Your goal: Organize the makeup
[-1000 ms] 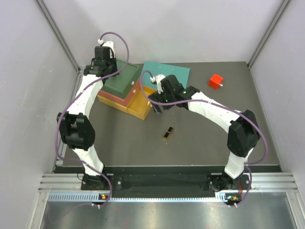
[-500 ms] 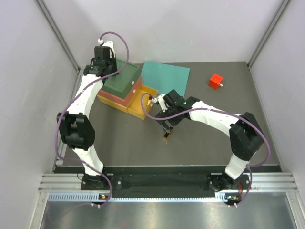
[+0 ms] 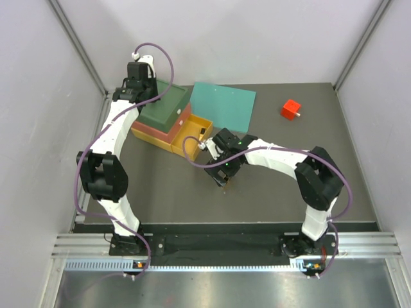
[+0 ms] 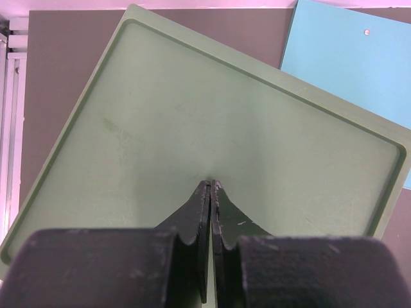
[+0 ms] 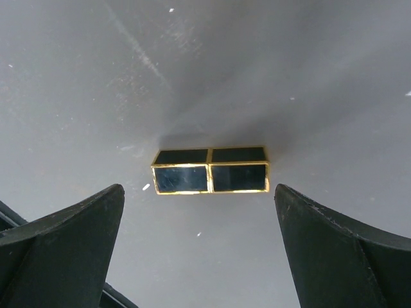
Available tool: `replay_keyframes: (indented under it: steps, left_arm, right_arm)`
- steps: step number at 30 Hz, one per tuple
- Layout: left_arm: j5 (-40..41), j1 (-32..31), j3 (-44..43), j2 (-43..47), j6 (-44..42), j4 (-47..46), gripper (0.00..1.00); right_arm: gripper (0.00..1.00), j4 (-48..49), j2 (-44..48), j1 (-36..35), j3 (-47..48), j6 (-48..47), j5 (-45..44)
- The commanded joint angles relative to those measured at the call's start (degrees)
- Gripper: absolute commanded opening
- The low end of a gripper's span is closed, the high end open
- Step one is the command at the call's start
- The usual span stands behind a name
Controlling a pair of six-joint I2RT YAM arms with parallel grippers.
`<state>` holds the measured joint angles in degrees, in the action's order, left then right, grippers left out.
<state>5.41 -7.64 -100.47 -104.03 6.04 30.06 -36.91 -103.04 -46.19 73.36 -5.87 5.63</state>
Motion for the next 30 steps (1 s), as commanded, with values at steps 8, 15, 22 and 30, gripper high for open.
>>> replay_keyframes:
  steps: [8, 15, 22, 30]
  left_arm:
    - [-1.45, 0.17, 4.31, -6.1, -0.15, 14.58, 0.05]
    - [-1.37, 0.17, 4.23, -6.27, -0.24, 14.58, 0.05]
    - [-1.37, 0.08, 4.4, -6.27, -0.15, 14.58, 0.05]
    - [-1.72, 0.17, 4.14, -6.27, -0.07, 14.59, 0.05]
  right_arm:
    - [1.0, 0.69, -4.62, -1.71, 0.82, 0.33, -1.76]
    - [0.25, 0.26, -5.85, -1.71, 3.36, 0.51, -0.88]
    - [0.01, -0.62, -3.83, -1.71, 7.23, 1.39, -1.06]
    - [0.01, -1.59, -2.95, -1.7, 20.21, 2.88, -1.59]
